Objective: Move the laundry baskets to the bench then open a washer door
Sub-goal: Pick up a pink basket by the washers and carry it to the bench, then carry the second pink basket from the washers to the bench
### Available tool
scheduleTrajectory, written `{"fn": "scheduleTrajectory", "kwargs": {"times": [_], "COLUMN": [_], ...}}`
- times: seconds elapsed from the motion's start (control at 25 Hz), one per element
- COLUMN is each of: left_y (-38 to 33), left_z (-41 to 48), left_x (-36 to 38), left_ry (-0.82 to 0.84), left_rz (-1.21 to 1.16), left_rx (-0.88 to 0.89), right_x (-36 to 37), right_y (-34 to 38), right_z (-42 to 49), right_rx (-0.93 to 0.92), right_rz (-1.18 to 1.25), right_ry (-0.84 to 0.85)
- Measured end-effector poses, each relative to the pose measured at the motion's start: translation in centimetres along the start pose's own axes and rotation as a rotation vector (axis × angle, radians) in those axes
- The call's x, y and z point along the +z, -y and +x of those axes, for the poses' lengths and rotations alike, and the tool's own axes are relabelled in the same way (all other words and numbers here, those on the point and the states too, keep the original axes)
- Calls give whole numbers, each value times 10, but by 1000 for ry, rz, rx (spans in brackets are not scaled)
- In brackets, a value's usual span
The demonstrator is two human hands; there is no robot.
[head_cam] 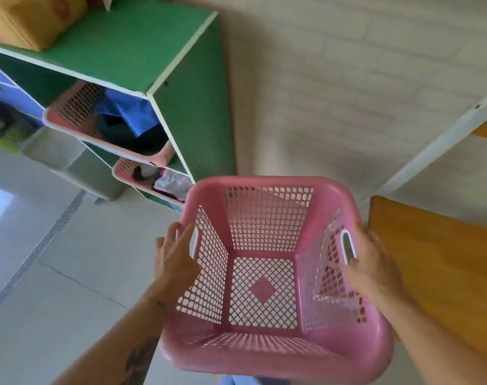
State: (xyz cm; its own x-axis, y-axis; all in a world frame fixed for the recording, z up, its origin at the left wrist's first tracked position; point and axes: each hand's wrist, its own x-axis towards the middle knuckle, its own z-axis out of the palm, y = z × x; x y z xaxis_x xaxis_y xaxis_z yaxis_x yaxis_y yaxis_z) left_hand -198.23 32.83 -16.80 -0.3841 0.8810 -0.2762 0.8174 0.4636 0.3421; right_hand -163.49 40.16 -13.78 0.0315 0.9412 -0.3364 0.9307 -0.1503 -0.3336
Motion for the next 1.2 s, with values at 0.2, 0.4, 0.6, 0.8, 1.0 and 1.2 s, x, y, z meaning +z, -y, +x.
{"fn": "scheduleTrajectory", "kwargs": {"times": [0.2,0.4,0.6,0.8,1.0,1.2], "left_y": [17,8,-8,-57,-114,-185], "left_z": [56,74,75,23,-40,-106], "left_x": [73,104,83,1,-98,-160], "left_ry": [8,-16,105,176,252,296], "left_rz": [9,-85,-164,-181,-217,-284], "left_rx": [-41,-54,-101,-93,176,530], "right_x": [69,90,73,-6,-104,-158], "right_y": [-20,-30,-31,-8,15,13], "right_z": [41,55,49,-13,-113,-226], "right_rx": [107,127,129,43,29,124], "right_rz": [120,204,179,235,207,270], "right_ry": [-9,26,149,210,152,-107]}}
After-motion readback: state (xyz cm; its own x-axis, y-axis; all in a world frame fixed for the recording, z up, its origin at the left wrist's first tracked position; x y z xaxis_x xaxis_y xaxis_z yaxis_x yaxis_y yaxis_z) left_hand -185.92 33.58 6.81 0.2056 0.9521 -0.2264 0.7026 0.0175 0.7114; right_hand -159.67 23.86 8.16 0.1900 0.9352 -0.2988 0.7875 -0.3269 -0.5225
